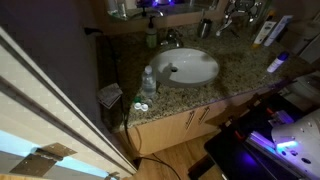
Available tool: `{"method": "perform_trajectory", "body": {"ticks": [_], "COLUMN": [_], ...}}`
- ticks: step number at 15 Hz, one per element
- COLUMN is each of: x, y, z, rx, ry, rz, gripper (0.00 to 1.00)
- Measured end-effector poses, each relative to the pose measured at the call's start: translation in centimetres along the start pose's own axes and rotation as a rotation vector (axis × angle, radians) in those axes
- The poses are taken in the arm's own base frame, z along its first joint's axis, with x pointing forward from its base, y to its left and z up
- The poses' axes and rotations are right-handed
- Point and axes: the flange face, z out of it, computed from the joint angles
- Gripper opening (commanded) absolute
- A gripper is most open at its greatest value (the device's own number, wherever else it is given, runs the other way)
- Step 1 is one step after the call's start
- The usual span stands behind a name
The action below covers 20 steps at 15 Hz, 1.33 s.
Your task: Remove the toothbrush from the silver cup and place it on the left side of the counter, place the toothpaste inside the silver cup
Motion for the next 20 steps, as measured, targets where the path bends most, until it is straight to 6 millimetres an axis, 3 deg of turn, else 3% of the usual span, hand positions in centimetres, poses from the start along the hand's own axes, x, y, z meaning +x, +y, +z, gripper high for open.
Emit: {"method": "perform_trajectory", "body": {"ticks": [2,4,8,11,17,20], "x": [4.1,7.0,7.7,8.3,13.5,14.2], "y": [1.5,2.4,2.2,1.1,-1.6,-2.2], "z": [0.5,0.4,0.2,1.2,3.9,4.0], "rx": [0.039,0.088,0.092,0.146,0.38,0.415], "ry": [-0.032,-0.059,-0.054,-0.09,-0.242,-0.269], "rz": [0.103,0.183,0.205,0.319,0.543,0.576], "gripper": [1.0,1.0,1.0,1.0,1.0,1.0]}}
